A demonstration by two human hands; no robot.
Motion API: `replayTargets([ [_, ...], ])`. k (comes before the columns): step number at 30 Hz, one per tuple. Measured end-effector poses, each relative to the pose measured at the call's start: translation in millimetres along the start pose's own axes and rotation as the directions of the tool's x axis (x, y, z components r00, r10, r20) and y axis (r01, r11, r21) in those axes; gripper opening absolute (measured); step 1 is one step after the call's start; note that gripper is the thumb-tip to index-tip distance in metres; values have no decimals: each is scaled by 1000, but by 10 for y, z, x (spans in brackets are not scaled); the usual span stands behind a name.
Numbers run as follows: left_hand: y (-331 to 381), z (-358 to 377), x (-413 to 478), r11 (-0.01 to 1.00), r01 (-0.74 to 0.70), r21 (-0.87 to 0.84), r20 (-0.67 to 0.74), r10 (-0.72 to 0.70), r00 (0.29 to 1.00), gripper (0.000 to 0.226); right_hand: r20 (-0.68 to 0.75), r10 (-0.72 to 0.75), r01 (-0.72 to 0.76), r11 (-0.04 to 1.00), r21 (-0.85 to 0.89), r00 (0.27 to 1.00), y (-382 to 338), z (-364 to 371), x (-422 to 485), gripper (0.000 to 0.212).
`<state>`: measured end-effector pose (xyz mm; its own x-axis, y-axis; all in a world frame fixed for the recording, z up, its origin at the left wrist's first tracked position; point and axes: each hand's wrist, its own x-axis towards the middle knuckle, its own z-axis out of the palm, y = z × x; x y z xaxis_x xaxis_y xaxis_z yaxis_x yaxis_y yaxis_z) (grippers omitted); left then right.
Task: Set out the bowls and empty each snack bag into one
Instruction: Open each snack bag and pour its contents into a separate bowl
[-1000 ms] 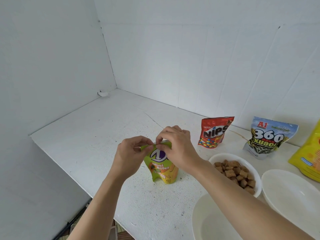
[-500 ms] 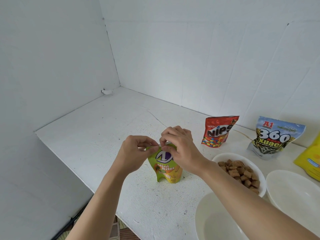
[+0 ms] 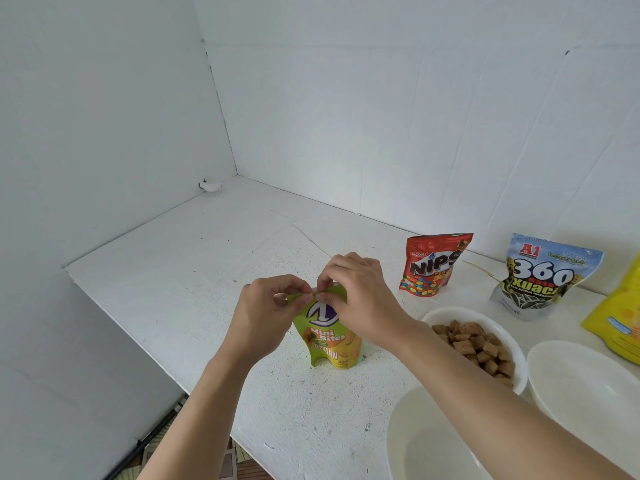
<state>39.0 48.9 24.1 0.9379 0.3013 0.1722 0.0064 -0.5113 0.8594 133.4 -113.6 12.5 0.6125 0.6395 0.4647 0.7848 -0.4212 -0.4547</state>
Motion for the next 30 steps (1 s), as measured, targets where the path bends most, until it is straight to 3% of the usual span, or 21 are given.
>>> replayTargets([
  [4,5,-19,-3,1000,-4,27,2,4,1000,9,44,-45,47,998,-44,998,-8,-22,31,4],
  [7,18,-54,11,998,19,52,21,-20,1000,13,90,-98,95,995,36,991,1,-51,3,7],
  [21,-68,-32,-38,1000,-4,-2,-10,4,1000,7,96,17,-19,1000,24,995,-43,-26,48,7],
  [25,-65,-67,-49,998,8,-60,-1,-8,1000,8,126,-36,34,999,19,991,-59,-48,41,8],
  [30,-56,-69,-59,997,48,-60,30,-46,998,8,125,-55,31,981,193,991,-60,-73,-44,14],
])
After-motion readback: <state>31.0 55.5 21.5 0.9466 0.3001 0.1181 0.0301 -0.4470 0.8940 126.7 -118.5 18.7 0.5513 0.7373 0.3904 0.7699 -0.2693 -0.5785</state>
